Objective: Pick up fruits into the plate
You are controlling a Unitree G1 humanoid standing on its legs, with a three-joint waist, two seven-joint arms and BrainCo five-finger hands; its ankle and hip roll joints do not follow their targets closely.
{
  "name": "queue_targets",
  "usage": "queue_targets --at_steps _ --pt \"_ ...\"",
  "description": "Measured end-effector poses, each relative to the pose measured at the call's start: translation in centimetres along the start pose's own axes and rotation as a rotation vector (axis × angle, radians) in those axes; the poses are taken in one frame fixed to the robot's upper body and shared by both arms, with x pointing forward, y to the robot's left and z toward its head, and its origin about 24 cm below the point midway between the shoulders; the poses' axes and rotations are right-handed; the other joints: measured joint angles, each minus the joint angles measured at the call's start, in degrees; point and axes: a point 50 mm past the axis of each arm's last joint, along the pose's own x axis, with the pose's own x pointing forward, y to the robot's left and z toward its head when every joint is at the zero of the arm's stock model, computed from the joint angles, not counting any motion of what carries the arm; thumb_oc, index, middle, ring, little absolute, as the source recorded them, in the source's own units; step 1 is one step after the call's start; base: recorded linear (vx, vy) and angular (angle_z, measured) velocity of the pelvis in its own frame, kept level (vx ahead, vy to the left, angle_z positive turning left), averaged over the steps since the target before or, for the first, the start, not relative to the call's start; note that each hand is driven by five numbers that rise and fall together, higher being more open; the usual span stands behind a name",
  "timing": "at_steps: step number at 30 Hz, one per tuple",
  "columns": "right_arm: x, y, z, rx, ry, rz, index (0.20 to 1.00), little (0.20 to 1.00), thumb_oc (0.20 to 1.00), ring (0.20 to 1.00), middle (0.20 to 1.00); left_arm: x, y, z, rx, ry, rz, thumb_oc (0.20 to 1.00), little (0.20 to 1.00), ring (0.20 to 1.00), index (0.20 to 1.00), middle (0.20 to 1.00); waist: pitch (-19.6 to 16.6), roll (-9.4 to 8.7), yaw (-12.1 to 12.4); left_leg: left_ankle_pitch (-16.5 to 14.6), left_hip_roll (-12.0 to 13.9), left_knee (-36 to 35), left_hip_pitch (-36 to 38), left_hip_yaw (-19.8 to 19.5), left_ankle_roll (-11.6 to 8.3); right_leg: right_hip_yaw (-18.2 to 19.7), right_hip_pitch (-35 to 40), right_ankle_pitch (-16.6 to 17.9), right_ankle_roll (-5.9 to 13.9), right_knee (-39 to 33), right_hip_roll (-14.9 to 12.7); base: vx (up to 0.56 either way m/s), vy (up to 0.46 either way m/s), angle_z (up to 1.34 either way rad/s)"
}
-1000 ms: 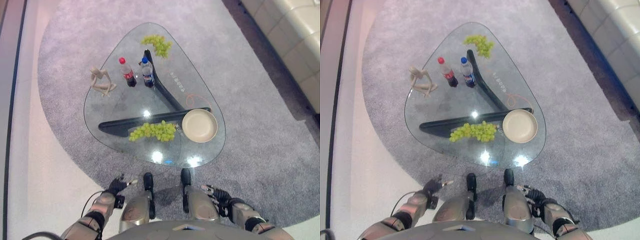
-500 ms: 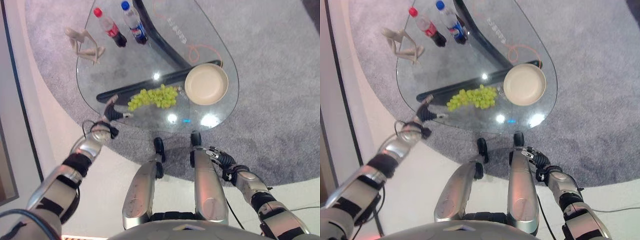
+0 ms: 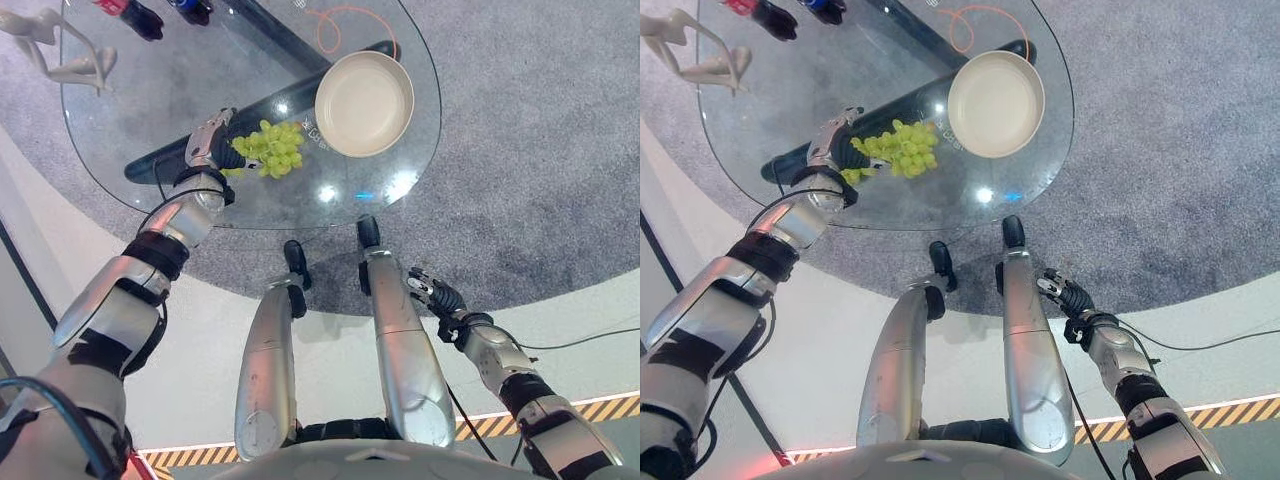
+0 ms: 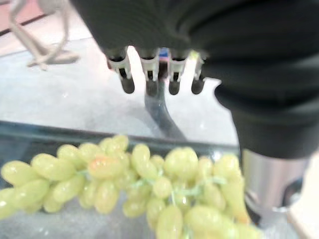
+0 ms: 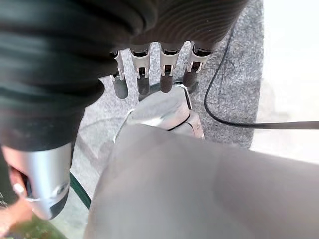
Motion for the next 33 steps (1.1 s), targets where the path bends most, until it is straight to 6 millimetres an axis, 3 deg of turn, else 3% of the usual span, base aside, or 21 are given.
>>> queue_targets --at_steps 8,14,22,33 --pt "0.0 1.2 1.0 0.064 -0.089 0.05 1.0 1.0 1.0 1.0 1.0 0.6 0.4 -0.9 0.101 0.08 -0.008 1.0 1.0 1.0 1.0 1.0 0.44 -1.84 -0.86 -1.47 -0.05 4.06 -4.85 -1.17 0.14 0.14 -4.02 0.15 0.24 1.94 0.61 0.01 -0.014 -0.03" --pt "0.0 2.1 0.0 0.111 -0.09 0.08 1.0 1.0 1.0 1.0 1.0 0.9 1.1 -2.0 0.151 0.147 0.01 1.0 1.0 1.0 1.0 1.0 0.42 -2.93 -1.91 -3.01 -0.07 6.14 -6.35 -1.31 0.43 0.27 -4.54 0.14 0.24 1.95 0.75 0.03 0.011 -0.03" --pt "-0.2 2.1 -0.3 0.133 -0.092 0.093 1.0 1.0 1.0 1.0 1.0 0.8 1.8 -3.2 0.175 0.196 0.048 1.0 1.0 1.0 1.0 1.0 0.42 -3.02 -1.67 -3.43 -0.18 7.39 -7.53 -1.21 0.79 0.37 -5.18 0.16 0.28 2.04 0.59 0.01 0.031 0.0" --pt "-0.3 2.0 -0.4 0.157 -0.094 0.089 1.0 1.0 1.0 1.0 1.0 -0.3 1.8 -6.8 0.304 0.329 0.047 1.0 1.0 1.0 1.0 1.0 0.43 -3.12 -1.06 -3.55 -0.22 8.55 -8.5 -1.73 0.98 0.02 -5.5 0.16 0.27 2.58 0.51 0.0 0.045 0.01"
